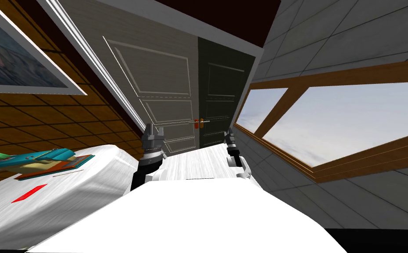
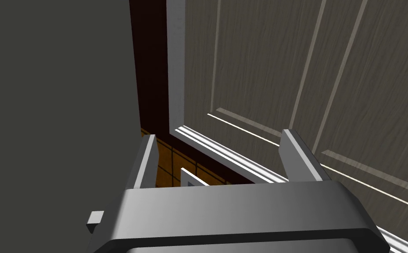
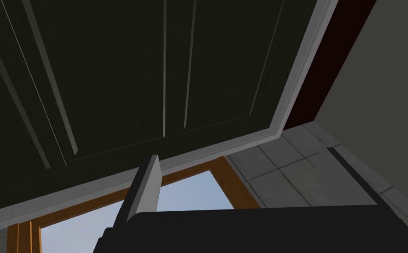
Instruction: Pull the door open
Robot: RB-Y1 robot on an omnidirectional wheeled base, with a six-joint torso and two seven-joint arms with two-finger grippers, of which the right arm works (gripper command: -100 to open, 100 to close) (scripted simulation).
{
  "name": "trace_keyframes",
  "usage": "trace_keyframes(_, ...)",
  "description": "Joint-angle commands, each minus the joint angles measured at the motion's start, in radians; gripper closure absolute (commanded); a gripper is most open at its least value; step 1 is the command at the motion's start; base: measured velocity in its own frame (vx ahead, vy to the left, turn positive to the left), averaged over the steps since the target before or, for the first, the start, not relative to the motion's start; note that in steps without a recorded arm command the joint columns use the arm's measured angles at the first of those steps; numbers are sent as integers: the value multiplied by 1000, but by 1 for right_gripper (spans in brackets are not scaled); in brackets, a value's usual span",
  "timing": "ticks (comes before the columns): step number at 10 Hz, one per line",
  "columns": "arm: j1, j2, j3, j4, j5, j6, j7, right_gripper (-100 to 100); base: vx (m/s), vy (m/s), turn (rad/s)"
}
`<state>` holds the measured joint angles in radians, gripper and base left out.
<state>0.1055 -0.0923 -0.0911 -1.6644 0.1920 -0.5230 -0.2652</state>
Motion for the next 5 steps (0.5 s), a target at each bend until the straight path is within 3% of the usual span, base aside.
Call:
trace_keyframes(1,-28,-7,-10,50,7,-1,-11,-100,51,5,103)
trace_keyframes(2,-28,-7,-10,61,7,-1,-11,-100,47,6,48)
trace_keyframes(4,-73,-13,-22,133,24,12,-26,-100,70,11,116)
trace_keyframes(5,-73,-13,-22,144,24,12,-26,-100,76,2,45)
